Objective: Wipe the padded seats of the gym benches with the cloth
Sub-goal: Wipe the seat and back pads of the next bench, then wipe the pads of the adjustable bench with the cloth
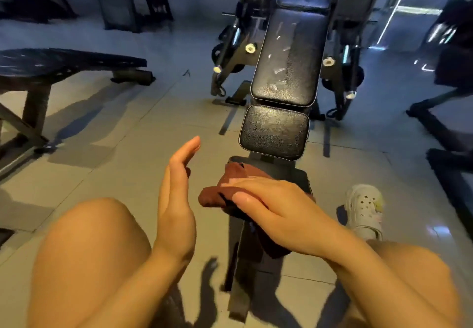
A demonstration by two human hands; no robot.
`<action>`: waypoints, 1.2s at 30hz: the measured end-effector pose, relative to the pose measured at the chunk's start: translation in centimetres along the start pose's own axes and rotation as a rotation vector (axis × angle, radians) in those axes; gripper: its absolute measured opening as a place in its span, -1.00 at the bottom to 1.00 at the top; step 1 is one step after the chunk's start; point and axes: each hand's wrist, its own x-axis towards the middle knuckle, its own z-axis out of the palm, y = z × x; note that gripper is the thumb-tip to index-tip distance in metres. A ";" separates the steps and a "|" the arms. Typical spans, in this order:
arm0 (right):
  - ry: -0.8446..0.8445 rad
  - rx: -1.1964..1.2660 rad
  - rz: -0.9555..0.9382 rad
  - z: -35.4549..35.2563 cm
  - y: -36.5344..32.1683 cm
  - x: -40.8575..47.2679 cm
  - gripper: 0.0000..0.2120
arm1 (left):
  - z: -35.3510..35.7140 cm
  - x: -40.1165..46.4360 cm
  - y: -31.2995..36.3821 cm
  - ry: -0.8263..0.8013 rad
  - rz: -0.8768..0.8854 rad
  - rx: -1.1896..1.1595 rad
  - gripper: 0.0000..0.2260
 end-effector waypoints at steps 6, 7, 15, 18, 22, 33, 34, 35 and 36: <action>0.419 0.624 0.423 4.8 -6.5 3.5 -0.72 | -8.9 3.0 1.0 -0.337 -0.120 0.011 -0.73; 0.499 0.845 0.502 5.2 -7.0 3.8 -0.71 | -10.0 3.6 1.0 -0.390 -0.150 0.022 -0.77; 0.749 1.429 0.578 7.7 -12.5 3.1 -0.62 | -12.5 5.6 1.1 -0.673 -0.407 -0.072 -0.83; 0.855 1.381 0.570 8.1 -14.1 2.5 -0.66 | -12.6 5.7 1.3 -0.753 -0.422 -0.083 -0.88; 0.937 1.269 0.596 8.1 -15.2 1.2 -0.68 | -12.1 5.7 2.5 -0.906 -0.379 -0.091 -0.93; 0.870 0.489 0.768 10.5 -13.3 3.0 -0.88 | -10.1 10.1 4.1 -0.941 -0.045 0.295 -0.86; 0.829 0.423 0.766 10.8 -12.6 3.9 -0.90 | -10.3 10.9 3.7 -0.921 -0.039 0.297 -0.85; 0.791 0.350 0.772 10.9 -12.1 4.8 -0.88 | -10.5 11.8 3.2 -0.896 -0.039 0.293 -0.85; 0.754 0.274 0.766 11.0 -11.4 5.8 -0.81 | -10.7 12.9 2.6 -0.872 -0.042 0.291 -0.86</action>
